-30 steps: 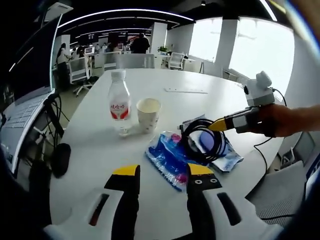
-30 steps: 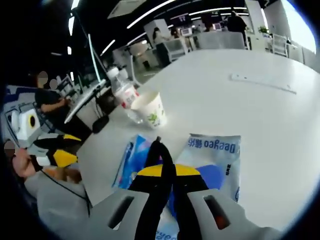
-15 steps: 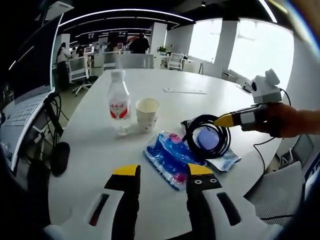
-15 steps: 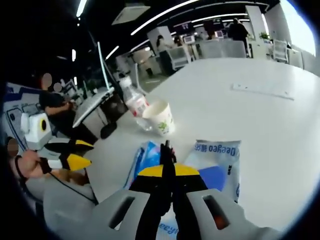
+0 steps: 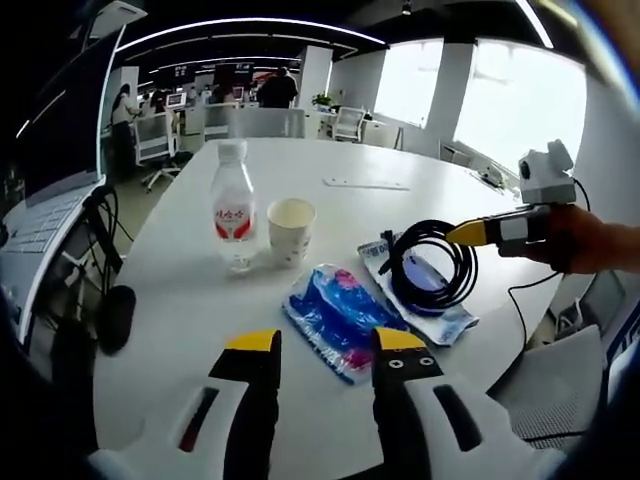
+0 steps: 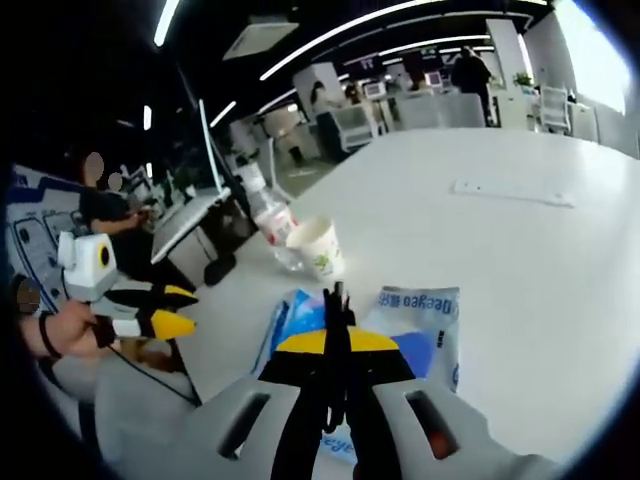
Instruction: Arrange the tabletop items into an orderly group along one side of the table until the central work area is clear of visible clutter.
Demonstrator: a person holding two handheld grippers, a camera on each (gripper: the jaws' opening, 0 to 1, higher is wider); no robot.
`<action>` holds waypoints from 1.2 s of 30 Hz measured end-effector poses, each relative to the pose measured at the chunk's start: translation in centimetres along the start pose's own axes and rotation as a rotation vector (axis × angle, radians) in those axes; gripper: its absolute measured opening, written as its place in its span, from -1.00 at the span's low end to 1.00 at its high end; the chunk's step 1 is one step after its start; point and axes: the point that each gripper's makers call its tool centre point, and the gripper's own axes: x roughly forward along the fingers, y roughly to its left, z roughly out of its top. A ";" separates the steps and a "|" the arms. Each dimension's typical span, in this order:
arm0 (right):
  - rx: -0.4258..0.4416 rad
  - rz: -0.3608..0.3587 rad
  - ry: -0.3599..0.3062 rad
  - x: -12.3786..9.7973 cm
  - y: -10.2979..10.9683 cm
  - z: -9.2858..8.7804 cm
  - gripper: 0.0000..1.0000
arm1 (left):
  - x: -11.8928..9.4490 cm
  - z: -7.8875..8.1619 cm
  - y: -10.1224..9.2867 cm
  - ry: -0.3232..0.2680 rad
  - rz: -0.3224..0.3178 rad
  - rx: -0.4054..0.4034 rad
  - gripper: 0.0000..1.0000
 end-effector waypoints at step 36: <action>0.180 -0.272 -0.062 -9.8 -10.4 -4.1 -0.96 | 1.1 0.4 -2.4 0.021 -0.053 0.051 -0.30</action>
